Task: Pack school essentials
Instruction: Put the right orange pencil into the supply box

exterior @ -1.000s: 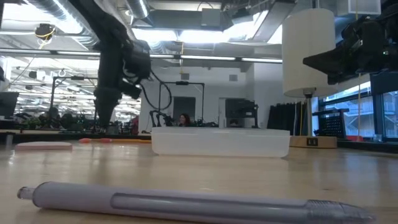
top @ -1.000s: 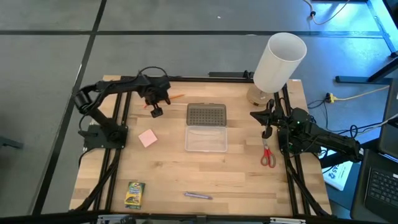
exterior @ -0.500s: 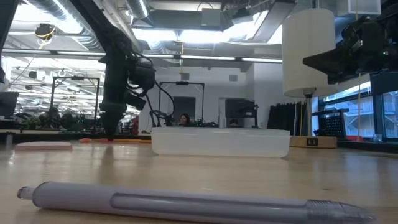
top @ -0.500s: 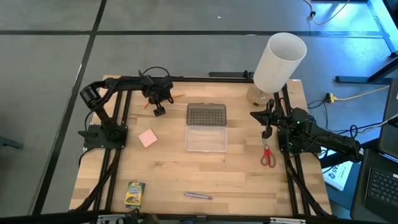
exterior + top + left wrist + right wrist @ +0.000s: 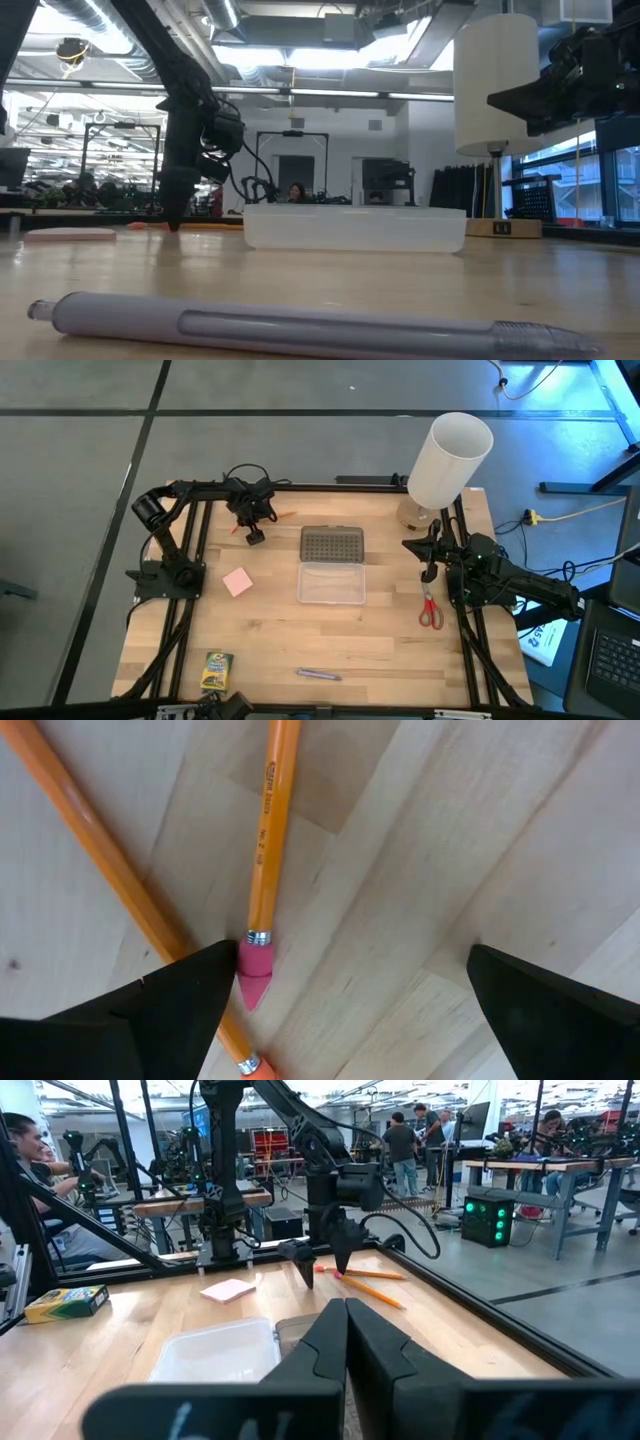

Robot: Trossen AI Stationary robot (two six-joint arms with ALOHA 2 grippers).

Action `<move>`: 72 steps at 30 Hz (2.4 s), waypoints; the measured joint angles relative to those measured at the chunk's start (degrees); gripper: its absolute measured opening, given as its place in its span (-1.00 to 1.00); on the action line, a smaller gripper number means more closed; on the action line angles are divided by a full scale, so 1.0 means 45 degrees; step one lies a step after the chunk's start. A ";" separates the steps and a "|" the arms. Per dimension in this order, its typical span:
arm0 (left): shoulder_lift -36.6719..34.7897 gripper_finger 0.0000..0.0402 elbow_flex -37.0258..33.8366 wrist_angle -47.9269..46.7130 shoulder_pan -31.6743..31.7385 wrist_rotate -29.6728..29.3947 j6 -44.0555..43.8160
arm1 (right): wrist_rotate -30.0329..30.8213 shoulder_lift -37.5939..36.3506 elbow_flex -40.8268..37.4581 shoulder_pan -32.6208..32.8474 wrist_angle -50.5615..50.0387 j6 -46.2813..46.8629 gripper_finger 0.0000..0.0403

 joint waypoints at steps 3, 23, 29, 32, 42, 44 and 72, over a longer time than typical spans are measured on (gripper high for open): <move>0.0005 0.96 -0.0003 0.0026 0.0000 -0.0014 -0.0001 | 0.0003 0.0000 0.0002 0.0002 -0.0005 0.0025 -0.96; 0.0024 0.20 -0.0018 -0.0158 -0.0049 -0.0280 0.0002 | 0.0005 0.0000 -0.0001 0.0001 -0.0003 0.0098 -0.96; 0.0024 -0.11 -0.0028 -0.0173 -0.0049 -0.0336 0.0081 | 0.0005 0.0000 0.0002 -0.0001 -0.0003 0.0049 -0.96; 0.0029 -0.24 -0.0028 -0.0173 -0.0049 -0.0377 0.0079 | 0.0005 0.0000 0.0002 -0.0001 -0.0001 0.0046 -0.96; 0.0029 -0.64 -0.0124 -0.0014 -0.0039 -0.0538 -0.0045 | 0.0005 0.0000 0.0002 -0.0001 0.0002 0.0018 -0.96; 0.0024 -0.72 -0.0212 0.0033 -0.0039 -0.0560 -0.0045 | 0.0005 0.0000 0.0002 0.0002 0.0002 0.0010 -0.96; 0.0117 -0.97 0.0640 -0.0579 -0.0824 -0.0345 -0.0147 | 0.0000 0.0000 0.0614 -0.0002 -0.0315 -0.0104 -0.96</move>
